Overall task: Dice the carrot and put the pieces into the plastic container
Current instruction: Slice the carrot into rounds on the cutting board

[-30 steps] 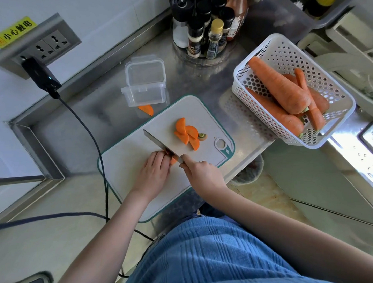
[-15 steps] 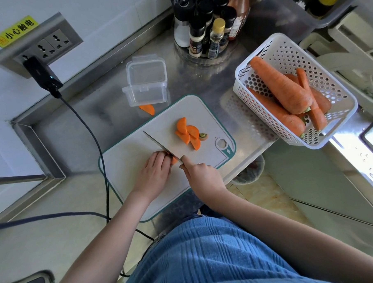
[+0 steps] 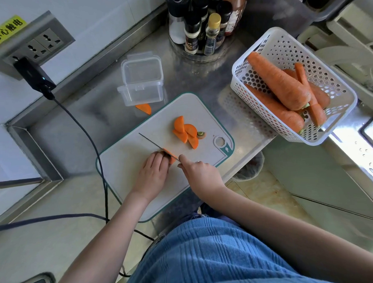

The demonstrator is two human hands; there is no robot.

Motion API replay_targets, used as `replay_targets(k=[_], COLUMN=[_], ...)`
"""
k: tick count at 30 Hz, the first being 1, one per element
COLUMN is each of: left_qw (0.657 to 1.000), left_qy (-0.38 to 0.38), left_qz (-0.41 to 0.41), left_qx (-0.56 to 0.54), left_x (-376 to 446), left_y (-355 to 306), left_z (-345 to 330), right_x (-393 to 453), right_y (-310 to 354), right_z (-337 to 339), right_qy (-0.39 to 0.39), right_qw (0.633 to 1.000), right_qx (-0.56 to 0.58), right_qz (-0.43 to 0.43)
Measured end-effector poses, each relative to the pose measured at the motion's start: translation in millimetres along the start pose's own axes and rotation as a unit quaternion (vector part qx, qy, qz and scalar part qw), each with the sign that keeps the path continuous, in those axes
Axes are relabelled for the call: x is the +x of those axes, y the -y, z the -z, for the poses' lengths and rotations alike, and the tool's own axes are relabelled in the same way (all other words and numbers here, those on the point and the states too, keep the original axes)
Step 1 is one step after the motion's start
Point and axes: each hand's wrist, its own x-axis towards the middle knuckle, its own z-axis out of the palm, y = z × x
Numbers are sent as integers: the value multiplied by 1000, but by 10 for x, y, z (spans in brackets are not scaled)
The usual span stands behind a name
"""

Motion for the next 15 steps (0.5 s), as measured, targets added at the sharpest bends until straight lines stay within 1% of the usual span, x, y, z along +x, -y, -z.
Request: replay_targets(k=[6,11,15], left_qw=[1000,1000,999], left_qy=[9,12,2], left_qz=[2,3,10], left_qx=[-10,-21,-31], left_x=[5,-11,-21], left_y=[-6,-5,15], left_z=[13,4,-42], right_x=[52,114,174], right_y=[-15,-11,25], right_z=[10,-50,-28], right_qy=[18,26,50], right_qw=[1000,999,998], right_qx=[20,35,43], right_qz=[13,-3,-9])
